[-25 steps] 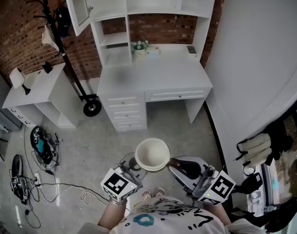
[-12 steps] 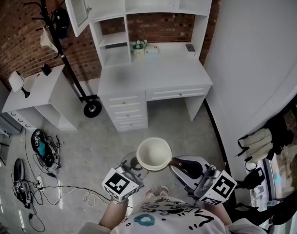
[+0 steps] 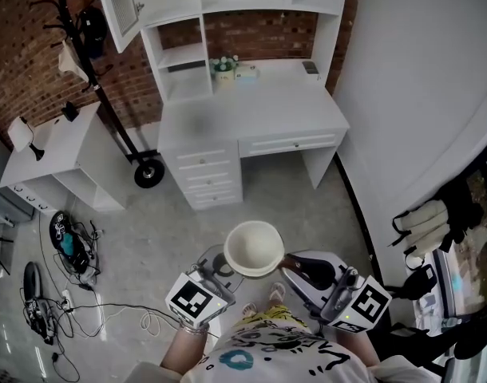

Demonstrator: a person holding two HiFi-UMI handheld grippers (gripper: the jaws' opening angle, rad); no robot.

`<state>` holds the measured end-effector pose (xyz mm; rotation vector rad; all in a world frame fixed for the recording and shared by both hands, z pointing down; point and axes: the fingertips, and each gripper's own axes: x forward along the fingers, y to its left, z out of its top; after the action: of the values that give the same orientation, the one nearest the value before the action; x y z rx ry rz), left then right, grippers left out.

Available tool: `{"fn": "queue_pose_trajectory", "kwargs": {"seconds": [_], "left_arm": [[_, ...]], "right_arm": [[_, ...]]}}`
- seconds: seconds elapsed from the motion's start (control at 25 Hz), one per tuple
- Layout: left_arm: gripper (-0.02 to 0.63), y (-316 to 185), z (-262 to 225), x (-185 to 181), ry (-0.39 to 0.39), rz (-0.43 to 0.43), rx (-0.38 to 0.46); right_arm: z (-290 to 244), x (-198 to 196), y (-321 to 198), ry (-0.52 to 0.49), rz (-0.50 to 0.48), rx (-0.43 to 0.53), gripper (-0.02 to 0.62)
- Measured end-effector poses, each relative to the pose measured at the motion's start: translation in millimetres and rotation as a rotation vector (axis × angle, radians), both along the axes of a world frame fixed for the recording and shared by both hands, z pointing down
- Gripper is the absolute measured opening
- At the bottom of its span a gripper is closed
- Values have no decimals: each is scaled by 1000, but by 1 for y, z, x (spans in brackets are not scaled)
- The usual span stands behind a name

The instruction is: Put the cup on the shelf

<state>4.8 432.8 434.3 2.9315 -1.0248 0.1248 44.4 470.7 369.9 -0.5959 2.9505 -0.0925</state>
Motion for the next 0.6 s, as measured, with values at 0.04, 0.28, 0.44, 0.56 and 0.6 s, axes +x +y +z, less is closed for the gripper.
{"fn": "queue_pose_trajectory", "kwargs": {"seconds": [0.04,0.28,0.44,0.56,0.6], "left_arm": [[15,-2,1,0,1,0,-1],[15,-22,0,0,-1,4,0],[15,-46,-3,3,-4,-7,12],[15,-70,-9,7,9,-22,14],[15,-79,-11,9,11,-27,16]], "right_arm": [[1,0,-2,-1,0,-2,66],[0,2,-28,-1,5,4,66],[-3,6,-51,1,-8,9,66],[-8,10,-76,-4,-19,19,66],[-10,12,-85,-5,-23,22,66]]}}
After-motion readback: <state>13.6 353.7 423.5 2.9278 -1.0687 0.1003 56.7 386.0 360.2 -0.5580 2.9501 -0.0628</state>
